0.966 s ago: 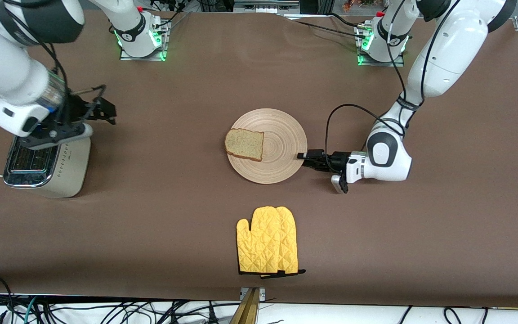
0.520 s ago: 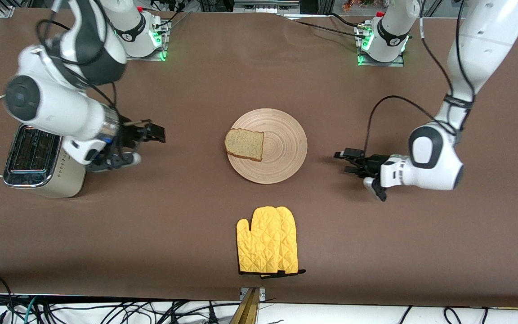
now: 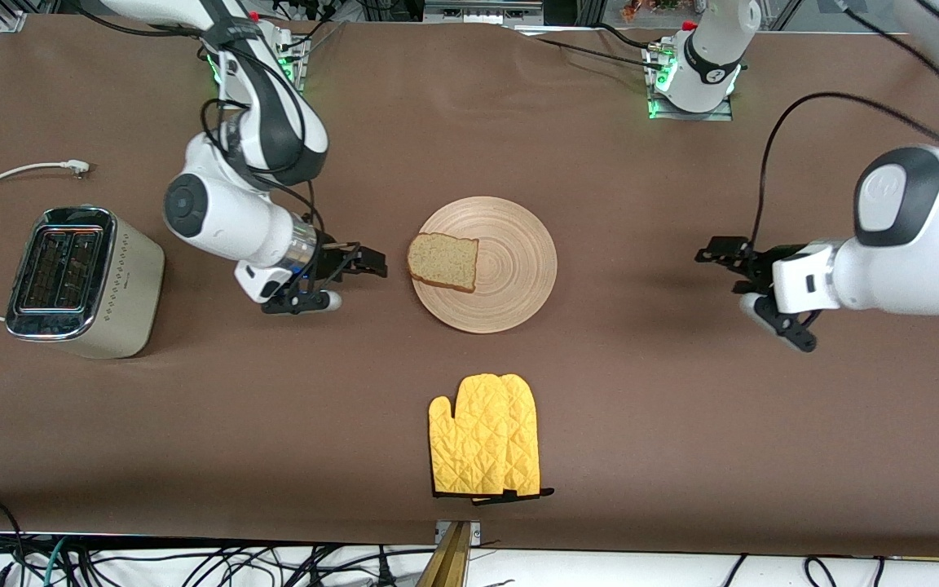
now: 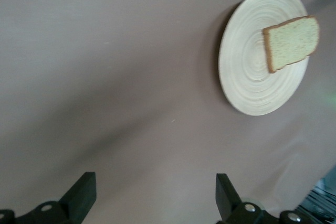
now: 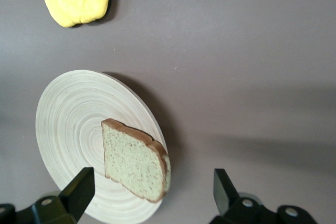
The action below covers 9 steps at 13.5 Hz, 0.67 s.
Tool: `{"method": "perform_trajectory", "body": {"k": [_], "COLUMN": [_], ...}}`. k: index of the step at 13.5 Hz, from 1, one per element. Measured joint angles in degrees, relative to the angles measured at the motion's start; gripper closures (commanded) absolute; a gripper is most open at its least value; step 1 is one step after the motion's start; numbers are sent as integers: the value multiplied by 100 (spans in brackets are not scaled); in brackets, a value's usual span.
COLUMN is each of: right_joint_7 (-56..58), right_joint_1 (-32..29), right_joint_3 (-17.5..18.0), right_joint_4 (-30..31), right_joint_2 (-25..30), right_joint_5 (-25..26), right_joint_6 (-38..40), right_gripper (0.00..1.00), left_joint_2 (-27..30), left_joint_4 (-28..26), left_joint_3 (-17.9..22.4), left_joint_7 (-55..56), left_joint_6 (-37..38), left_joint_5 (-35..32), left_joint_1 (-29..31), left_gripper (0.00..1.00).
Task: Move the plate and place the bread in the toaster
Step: 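Release the plate with the left gripper while the right gripper reaches the bread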
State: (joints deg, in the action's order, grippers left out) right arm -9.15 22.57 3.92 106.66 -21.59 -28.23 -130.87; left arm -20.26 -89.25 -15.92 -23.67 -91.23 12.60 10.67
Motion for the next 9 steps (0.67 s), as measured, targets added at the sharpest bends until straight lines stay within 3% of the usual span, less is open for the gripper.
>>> {"method": "perform_trajectory", "body": {"k": [3,6,7,9], "right_joint_7": [-5,-5,-5,-5], "right_joint_1": [10,7,8,8], "right_joint_3": [240,382,424,483], "right_joint_4": [287,514,630,762], "right_joint_2": [-239,-414,-430,-429], "right_joint_5": [-128,-231,-239,-332], "right_joint_6": [-551,-918,-1015,-1083], "right_gripper": [0,0,0,0], "left_joint_2": [426,969,1145,1462], "left_joint_4": [408,567,538,304], "left_joint_3": [-23,5,131,792], "left_joint_7": [425,825,991,1108], "left_joint_6": [517,599,533,141], "left_joint_5": [-678,-1347,-1409,-1416], "left_joint_1": [-94,-546,-693,-1103], "left_gripper": [0,0,0,0]}}
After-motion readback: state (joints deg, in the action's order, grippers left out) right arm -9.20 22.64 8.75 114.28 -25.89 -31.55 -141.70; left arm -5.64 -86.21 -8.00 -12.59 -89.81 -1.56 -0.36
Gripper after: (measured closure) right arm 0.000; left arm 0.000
